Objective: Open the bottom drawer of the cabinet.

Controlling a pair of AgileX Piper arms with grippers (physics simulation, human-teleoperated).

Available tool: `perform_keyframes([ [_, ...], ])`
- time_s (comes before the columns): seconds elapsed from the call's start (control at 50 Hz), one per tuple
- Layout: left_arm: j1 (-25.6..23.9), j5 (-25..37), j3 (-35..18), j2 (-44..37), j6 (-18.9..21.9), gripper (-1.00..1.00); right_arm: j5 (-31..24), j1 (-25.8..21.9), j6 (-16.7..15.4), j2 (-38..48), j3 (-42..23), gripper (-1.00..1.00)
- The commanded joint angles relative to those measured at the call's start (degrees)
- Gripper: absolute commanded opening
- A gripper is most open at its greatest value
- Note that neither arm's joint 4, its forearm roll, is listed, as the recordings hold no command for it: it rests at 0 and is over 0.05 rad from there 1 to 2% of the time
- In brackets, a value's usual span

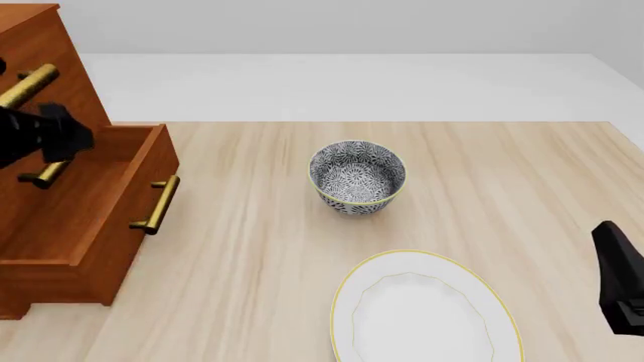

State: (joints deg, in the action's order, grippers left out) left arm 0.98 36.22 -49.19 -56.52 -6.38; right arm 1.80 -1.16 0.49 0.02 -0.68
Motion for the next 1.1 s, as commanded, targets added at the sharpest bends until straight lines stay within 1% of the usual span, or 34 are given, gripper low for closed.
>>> perform_keyframes([
  [0.02, 0.56, -3.05, 2.11, -2.95, 0.58, 1.0, -0.04, 0.02, 0.06, 0.0, 0.04, 1.0],
  [0.32, 1.22, -6.19, 4.52, -5.34, 0.87, 1.0, 0.05, -0.01, -0.04, 0.01, 0.39, 1.0],
  [0.34, 1.6, -6.47, 4.59, -5.72, 1.85, 1.0, 0.03, -0.03, -0.07, 0.01, 0.37, 1.0],
  [0.38, 1.39, -6.74, 4.7, -5.88, 1.25, 1.0, 0.0, -0.01, -0.1, 0.01, 0.37, 1.0],
  [0.4, 1.78, -7.03, 4.75, -6.24, 1.72, 1.0, 0.01, -0.01, -0.09, 0.01, 0.36, 1.0],
  [0.46, 1.71, -7.56, 5.13, -6.67, 1.48, 1.0, 0.04, 0.04, -0.12, 0.01, 0.37, 1.0],
  [0.48, 2.08, -7.92, 5.23, -6.91, 2.34, 1.0, 0.05, 0.04, -0.18, 0.01, 0.42, 1.0],
  [0.5, 1.77, -8.13, 5.55, -7.07, 1.66, 1.0, 0.12, 0.06, -0.16, 0.01, 0.47, 1.0],
  [0.52, 2.25, -8.42, 5.6, -7.33, 2.61, 1.0, 0.14, 0.07, -0.18, 0.01, 0.52, 1.0],
  [0.54, 1.86, -8.6, 5.84, -7.34, 1.7, 1.0, 0.18, 0.07, -0.18, 0.01, 0.53, 1.0],
  [0.66, 2.2, -9.91, 7.11, -8.2, 2.48, 1.0, 0.12, 0.1, -0.23, 0.01, 0.46, 1.0],
  [0.68, 2.11, -10.18, 7.35, -8.55, 1.82, 1.0, 0.14, 0.1, -0.22, 0.01, 0.46, 1.0],
  [0.78, 2.36, -10.5, 7.39, -8.8, 2.31, 1.0, 0.17, 0.13, -0.22, 0.01, 0.48, 1.0],
  [0.8, 1.43, -10.91, 7.87, -9.25, 1.43, 1.0, 0.22, 0.18, -0.23, 0.01, 0.52, 1.0],
  [0.82, 1.7, -11.29, 8.02, -9.48, 2.01, 1.0, 0.22, 0.19, -0.23, 0.01, 0.5, 1.0],
  [0.84, 1.41, -11.8, 8.58, -9.85, 1.47, 1.0, 0.24, 0.21, -0.22, 0.01, 0.49, 1.0],
  [0.88, 1.88, -13.01, 9.38, -10.79, 2.05, 1.0, 0.26, 0.23, -0.21, 0.0, 0.49, 1.0],
  [0.9, 1.42, -13.2, 9.74, -10.92, 1.47, 1.0, 0.3, 0.23, -0.22, 0.0, 0.51, 1.0],
  [1.1, 1.51, -14.69, 10.47, -12.33, 1.64, 1.0, 0.29, 0.24, -0.22, 0.0, 0.49, 1.0],
])
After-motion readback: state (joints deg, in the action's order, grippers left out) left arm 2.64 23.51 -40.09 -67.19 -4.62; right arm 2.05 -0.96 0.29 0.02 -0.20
